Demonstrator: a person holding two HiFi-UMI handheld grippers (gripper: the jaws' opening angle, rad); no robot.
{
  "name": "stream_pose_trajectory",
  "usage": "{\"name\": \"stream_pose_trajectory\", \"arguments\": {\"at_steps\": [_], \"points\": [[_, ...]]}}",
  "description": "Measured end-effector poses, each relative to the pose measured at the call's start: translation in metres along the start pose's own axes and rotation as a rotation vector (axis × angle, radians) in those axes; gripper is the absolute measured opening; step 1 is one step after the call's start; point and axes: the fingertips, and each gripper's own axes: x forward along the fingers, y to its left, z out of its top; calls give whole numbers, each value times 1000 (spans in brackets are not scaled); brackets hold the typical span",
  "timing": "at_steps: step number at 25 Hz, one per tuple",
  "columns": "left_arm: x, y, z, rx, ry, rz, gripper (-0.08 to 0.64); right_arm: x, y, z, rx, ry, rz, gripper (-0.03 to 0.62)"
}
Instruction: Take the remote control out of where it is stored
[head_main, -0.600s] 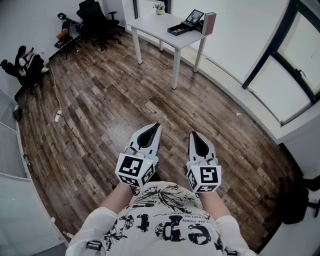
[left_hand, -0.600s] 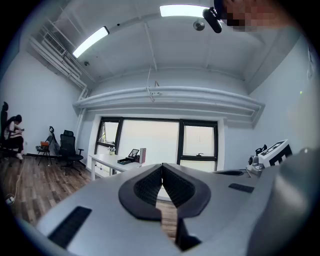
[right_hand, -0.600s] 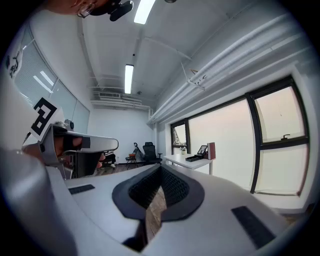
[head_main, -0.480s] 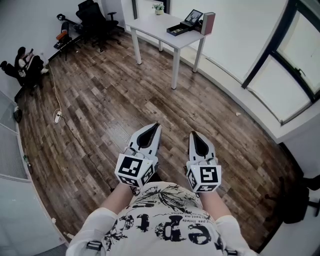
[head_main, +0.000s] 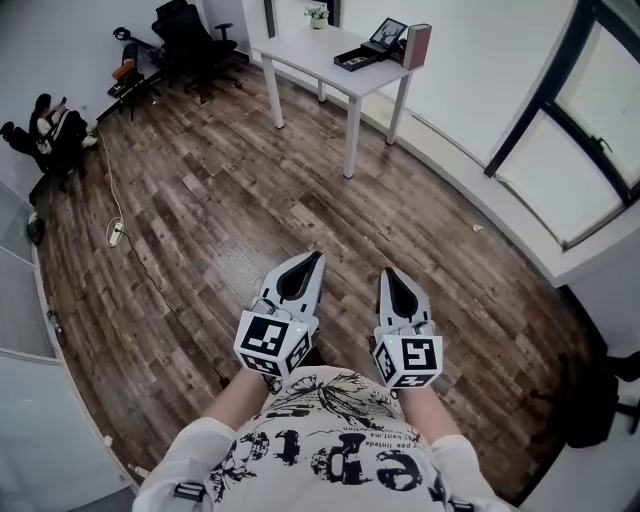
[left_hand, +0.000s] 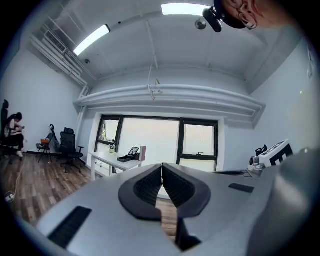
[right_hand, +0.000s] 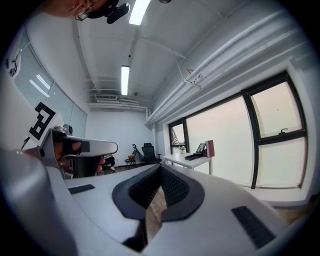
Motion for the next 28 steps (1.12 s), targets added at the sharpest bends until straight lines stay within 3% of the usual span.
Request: {"name": "stream_pose_trajectory", "arguments": {"at_steps": [8,15,28], "points": [[9,19,-4,-25,-2,-9,9,22,8,-14,19,31,22,2],[40,86,3,-44,7,12,9,84,18,-15,-7,68,-4,2],[133,210,32,-13,-4,-121,9,230,24,6,-34,86,-127,2]]}}
